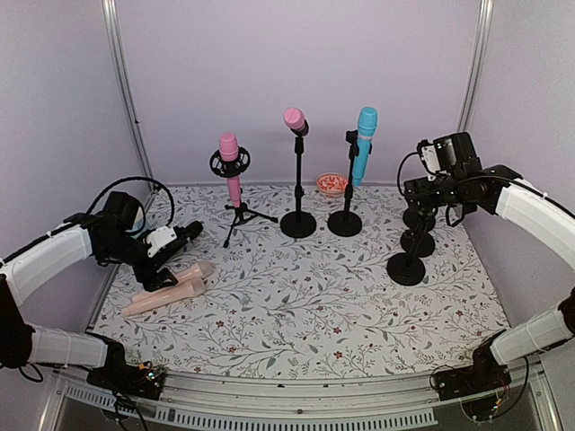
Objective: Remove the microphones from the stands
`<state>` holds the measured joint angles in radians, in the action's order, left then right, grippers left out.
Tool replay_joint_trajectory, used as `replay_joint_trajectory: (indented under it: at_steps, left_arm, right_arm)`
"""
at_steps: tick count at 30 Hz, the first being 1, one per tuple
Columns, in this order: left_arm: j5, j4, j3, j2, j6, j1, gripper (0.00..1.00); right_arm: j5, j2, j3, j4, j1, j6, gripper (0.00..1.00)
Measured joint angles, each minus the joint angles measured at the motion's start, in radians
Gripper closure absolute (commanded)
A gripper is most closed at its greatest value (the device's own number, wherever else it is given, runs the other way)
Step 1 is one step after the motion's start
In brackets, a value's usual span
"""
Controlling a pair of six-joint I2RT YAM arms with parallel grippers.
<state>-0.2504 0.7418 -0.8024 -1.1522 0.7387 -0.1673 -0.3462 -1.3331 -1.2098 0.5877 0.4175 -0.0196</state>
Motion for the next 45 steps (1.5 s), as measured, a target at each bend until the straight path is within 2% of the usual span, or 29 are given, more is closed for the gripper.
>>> replay_joint_trajectory:
  at_steps: [8,15,22,25,33,38,42,45]
  left_arm:
    - [-0.005,0.005,-0.025,0.0,-0.01,0.0,0.05]
    - [-0.023,0.008,-0.05,0.0,-0.027,0.0,0.05]
    - [-0.028,0.03,-0.05,0.01,-0.031,0.0,0.05]
    - [-0.03,0.034,-0.055,0.012,-0.032,0.0,0.05]
    - [-0.033,0.034,-0.072,0.012,-0.034,0.0,0.05]
    - [-0.034,0.034,-0.073,0.012,-0.036,0.0,0.05]
    - [-0.033,0.034,-0.073,0.012,-0.037,-0.001,0.05]
    - [-0.034,0.034,-0.075,0.012,-0.037,-0.001,0.05]
  right_arm:
    - [0.116,0.0,-0.175,-0.137,0.017,0.023,0.01]
    - [0.161,-0.191,-0.305,-0.351,0.082,0.117,0.01]
    - [0.183,-0.34,-0.335,-0.438,0.089,0.167,0.01]
    - [0.185,-0.367,-0.351,-0.475,0.089,0.177,0.11]
    - [0.2,-0.377,-0.349,-0.583,0.089,0.18,0.49]
    - [0.219,-0.364,-0.309,-0.643,0.089,0.178,0.68]
    - [0.229,-0.339,-0.28,-0.657,0.094,0.182,0.79]
    - [0.229,-0.327,-0.271,-0.655,0.106,0.182,0.8]
